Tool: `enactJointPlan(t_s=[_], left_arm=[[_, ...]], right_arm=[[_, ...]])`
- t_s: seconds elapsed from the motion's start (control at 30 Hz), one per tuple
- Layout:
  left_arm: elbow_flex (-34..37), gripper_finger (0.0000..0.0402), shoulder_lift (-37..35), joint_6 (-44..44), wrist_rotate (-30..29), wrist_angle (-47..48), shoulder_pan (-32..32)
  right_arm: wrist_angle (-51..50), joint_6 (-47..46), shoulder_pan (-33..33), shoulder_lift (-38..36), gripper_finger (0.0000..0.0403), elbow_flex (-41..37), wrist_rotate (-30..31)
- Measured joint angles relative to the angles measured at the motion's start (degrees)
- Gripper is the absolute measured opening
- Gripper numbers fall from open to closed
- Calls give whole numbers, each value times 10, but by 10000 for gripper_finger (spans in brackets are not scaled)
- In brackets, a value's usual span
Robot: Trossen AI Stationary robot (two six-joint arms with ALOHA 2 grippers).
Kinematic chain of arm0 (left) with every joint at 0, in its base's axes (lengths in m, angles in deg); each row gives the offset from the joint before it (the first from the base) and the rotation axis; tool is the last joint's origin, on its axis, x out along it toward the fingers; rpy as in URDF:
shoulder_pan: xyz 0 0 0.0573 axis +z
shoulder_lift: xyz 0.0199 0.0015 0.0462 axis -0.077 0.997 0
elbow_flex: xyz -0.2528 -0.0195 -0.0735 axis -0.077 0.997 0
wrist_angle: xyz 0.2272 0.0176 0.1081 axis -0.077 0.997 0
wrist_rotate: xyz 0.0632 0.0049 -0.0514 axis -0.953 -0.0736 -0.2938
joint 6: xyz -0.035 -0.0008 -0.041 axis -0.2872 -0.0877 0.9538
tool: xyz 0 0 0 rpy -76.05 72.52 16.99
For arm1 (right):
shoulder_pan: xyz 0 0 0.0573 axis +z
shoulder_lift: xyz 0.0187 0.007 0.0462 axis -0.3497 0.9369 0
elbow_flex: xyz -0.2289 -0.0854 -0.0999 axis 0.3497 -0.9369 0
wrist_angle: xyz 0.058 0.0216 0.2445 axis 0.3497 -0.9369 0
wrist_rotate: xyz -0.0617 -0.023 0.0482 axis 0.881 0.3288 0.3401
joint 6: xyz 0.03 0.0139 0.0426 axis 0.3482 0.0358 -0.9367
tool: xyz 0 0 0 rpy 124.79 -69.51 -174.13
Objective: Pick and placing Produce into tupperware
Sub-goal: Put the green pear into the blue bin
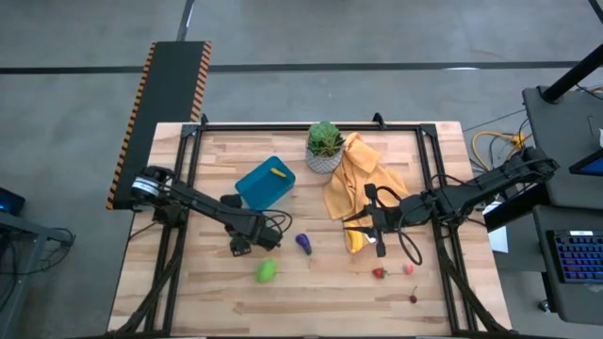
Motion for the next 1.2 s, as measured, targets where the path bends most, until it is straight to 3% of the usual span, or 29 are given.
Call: enactJointPlan(t_s=[1.2], left_arm=[[50, 395, -2, -80, -15, -79, 0]], right_arm=[[1, 5, 0, 0, 68, 0, 0]])
